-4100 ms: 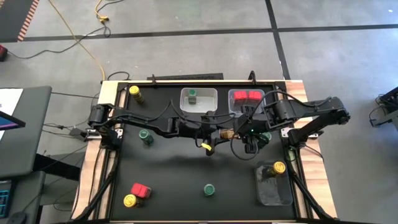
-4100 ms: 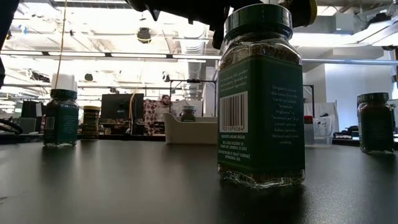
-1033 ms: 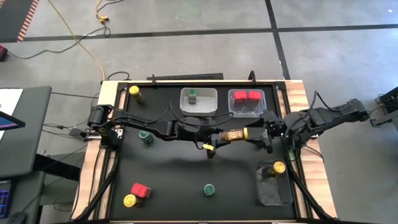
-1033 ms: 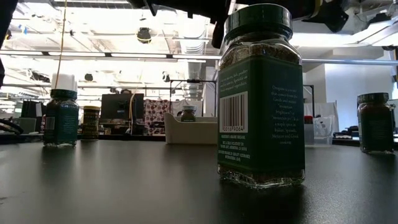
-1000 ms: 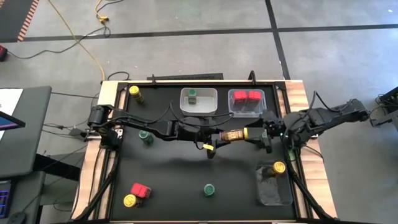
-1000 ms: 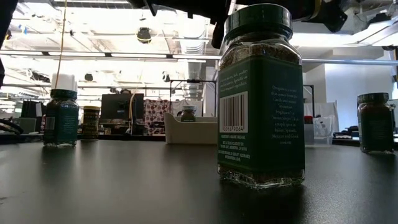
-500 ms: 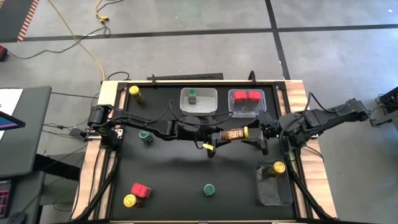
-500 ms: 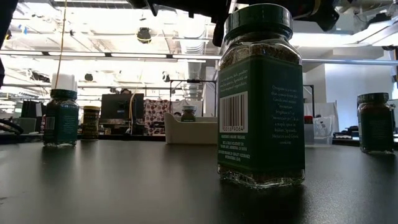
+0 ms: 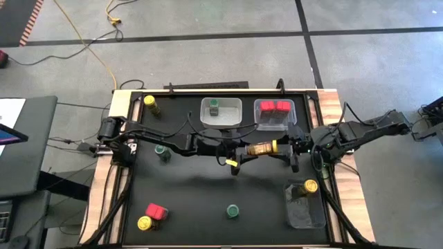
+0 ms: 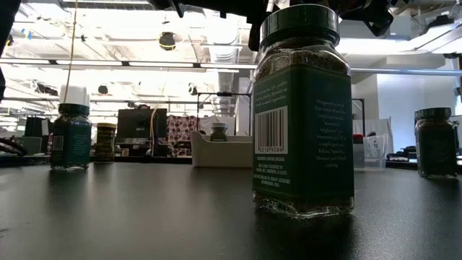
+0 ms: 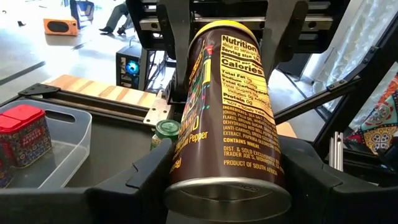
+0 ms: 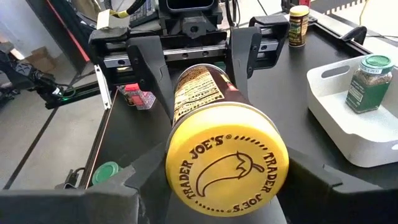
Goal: Sort spices by type
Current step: Put the right yellow seasoning can into the black bin
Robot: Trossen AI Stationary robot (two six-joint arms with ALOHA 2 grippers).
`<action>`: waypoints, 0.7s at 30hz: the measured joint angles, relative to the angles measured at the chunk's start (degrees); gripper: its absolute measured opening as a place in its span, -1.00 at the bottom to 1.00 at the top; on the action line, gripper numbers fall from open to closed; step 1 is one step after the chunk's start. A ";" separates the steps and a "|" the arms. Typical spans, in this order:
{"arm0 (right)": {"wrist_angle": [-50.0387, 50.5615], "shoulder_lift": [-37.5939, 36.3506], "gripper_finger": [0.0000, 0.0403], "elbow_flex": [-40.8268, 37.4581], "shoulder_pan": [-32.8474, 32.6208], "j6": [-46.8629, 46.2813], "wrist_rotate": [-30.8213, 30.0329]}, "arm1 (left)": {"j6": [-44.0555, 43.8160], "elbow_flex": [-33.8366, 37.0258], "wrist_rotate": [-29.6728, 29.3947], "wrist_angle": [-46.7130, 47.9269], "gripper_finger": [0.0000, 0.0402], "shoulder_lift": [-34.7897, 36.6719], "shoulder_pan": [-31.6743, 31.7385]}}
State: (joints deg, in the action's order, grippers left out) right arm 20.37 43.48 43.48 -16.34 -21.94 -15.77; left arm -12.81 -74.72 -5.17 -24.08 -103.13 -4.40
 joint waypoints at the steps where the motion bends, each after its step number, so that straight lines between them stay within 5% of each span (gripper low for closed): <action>1: -0.04 0.00 0.30 0.00 0.00 0.05 0.00 | -0.02 0.00 0.00 0.03 0.12 0.00 0.00; 21: -2.23 0.02 0.27 0.00 0.00 2.42 -0.05 | -0.52 0.00 0.00 0.03 0.12 0.00 -0.09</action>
State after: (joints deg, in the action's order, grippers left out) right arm 18.14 43.50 43.48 -16.34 -19.52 -15.82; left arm -13.32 -74.72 -5.17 -24.05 -103.13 -4.49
